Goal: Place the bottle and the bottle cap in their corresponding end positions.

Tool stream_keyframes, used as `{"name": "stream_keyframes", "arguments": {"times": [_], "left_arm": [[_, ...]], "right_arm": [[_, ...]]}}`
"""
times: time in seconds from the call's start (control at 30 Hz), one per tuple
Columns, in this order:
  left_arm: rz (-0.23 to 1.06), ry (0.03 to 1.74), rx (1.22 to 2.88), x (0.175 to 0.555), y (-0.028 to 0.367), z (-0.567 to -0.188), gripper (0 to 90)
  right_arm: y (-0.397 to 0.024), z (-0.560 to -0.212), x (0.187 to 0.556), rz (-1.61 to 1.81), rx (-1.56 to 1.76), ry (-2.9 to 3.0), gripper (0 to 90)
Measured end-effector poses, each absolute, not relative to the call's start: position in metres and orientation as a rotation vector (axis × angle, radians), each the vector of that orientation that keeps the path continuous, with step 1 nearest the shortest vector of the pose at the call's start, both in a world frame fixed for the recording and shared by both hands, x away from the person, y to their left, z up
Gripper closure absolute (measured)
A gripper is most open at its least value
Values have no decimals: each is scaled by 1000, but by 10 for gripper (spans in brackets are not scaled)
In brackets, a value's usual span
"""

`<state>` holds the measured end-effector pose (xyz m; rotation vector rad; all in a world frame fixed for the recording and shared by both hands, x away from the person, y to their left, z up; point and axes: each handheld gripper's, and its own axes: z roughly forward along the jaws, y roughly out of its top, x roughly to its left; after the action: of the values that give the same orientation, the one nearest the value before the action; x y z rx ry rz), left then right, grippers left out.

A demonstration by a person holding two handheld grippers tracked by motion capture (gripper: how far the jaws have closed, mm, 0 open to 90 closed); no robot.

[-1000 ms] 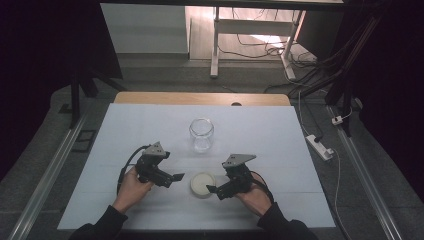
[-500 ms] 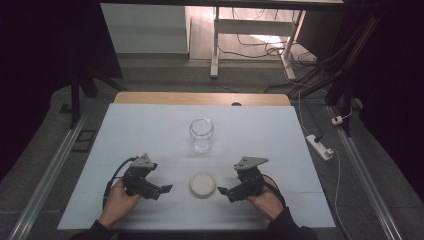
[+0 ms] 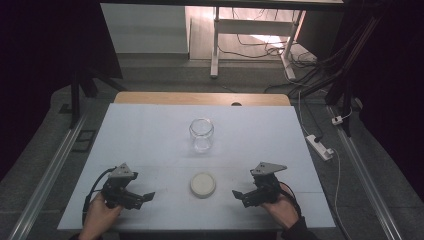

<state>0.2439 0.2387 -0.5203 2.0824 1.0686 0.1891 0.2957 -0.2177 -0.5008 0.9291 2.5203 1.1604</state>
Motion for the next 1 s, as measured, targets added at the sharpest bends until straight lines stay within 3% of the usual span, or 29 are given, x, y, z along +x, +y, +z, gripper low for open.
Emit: {"name": "stream_keyframes", "arguments": {"times": [1.0], "left_arm": [[272,1285,2026,188,290,-527,0]], "right_arm": [[-296,-498,248,1070,1227,2328,0]]}}
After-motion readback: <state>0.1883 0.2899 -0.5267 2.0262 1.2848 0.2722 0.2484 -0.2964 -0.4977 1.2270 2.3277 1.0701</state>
